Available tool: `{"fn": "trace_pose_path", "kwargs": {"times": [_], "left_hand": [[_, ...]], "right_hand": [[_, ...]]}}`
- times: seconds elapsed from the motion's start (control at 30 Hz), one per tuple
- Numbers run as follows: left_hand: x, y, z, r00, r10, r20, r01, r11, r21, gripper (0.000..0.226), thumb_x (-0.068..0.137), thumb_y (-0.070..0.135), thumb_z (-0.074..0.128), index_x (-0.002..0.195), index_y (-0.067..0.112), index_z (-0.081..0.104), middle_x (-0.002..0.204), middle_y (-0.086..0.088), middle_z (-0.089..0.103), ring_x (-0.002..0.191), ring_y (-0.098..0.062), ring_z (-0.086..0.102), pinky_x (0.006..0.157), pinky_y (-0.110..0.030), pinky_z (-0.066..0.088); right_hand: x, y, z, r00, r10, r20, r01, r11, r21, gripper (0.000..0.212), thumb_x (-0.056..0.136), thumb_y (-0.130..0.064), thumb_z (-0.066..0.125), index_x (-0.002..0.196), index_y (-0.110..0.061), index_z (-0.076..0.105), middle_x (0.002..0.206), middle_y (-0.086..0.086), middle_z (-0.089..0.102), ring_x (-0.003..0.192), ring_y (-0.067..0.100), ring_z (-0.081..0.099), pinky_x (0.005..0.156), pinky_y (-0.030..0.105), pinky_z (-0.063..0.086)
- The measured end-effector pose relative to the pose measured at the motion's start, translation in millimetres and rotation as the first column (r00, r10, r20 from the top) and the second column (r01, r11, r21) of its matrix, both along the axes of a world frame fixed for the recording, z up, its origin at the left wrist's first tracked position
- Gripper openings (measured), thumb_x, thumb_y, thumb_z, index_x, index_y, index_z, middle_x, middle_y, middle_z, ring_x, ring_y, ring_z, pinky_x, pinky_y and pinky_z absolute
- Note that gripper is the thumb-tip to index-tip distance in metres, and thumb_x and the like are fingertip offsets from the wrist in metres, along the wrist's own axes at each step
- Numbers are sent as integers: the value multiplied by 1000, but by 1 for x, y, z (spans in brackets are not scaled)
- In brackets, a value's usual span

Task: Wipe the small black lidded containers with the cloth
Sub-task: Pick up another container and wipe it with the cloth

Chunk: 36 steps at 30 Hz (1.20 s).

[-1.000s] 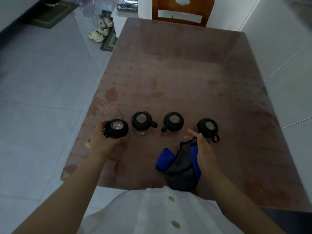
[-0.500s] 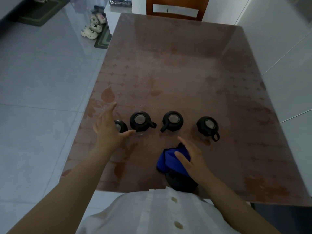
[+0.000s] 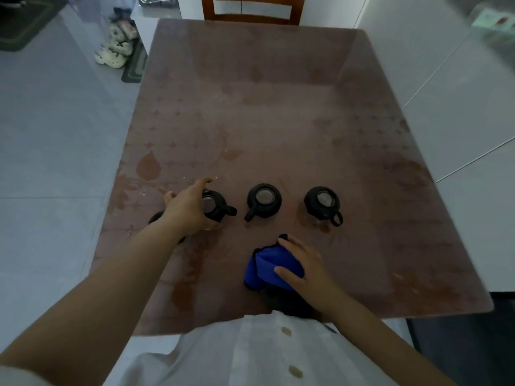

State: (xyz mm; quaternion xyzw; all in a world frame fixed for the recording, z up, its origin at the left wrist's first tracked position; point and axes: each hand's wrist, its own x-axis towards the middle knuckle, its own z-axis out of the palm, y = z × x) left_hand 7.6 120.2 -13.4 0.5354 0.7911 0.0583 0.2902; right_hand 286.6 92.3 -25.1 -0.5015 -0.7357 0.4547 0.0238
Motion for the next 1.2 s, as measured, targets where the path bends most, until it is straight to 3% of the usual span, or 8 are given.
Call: {"fn": "trace_pose_path", "kwargs": {"times": [0.17,0.33,0.43,0.57,0.83,1.0,1.1,1.2], "left_hand": [[2,-14,19,992,24,124,-45,984,170,101,67,40,80,145,34,16,129,6,52,126,-26,46,109,-48,13],[5,-34,50,926,-215,312,114,943,312,115,56,55,77,140,54,-1,120,26,47,126,-12,46,114,-50,26],[13,-44,69,858,-303,416,146,918,368,118,61,30,86,142,47,3,122,34,44,120,12,44,105,-14,35],[23,-54,86,803,-363,472,138,885,444,119,59,21,88,144,43,7,126,22,53,125,5,45,106,-17,38],[33,-60,96,770,-439,463,205,857,472,121,60,21,87,147,34,3,135,19,48,131,-2,42,111,-28,36],[27,-53,73,905,-272,327,152,925,347,123,66,20,83,143,44,-9,152,14,22,144,-12,19,116,-56,16],[27,-53,61,944,50,326,-133,962,240,103,75,21,77,148,31,5,153,2,27,141,-21,28,114,-45,27],[33,-63,60,775,245,583,-419,890,182,66,86,26,64,143,21,31,138,2,47,125,-16,46,93,-26,39]], "right_hand": [[-13,8,12,995,-11,-103,15,999,32,46,91,-40,53,133,-43,35,148,-13,26,134,4,18,108,23,17],[-38,17,36,932,-155,-327,123,985,-119,37,88,-47,50,124,-46,43,135,-20,41,125,0,37,108,27,30],[-47,26,46,801,-392,-452,200,888,-415,49,80,-59,52,126,-41,49,137,-13,49,125,3,44,108,30,32],[-49,40,50,708,-424,-564,-12,792,-610,80,61,-61,74,131,-35,47,144,0,45,134,23,41,114,50,25],[-57,45,61,702,-224,-676,-334,735,-590,81,69,-44,75,136,-11,44,125,11,60,118,29,56,95,40,49],[-54,42,55,769,-278,-576,-86,847,-524,70,65,-45,78,125,-14,56,120,7,64,117,27,58,107,48,39],[-60,41,55,753,-354,-555,70,882,-466,54,57,-41,77,107,-31,63,116,-6,65,115,17,58,106,41,41],[-68,38,52,750,-407,-522,182,885,-428,85,42,-53,81,119,-26,57,126,-3,60,118,19,55,101,38,44]]}}
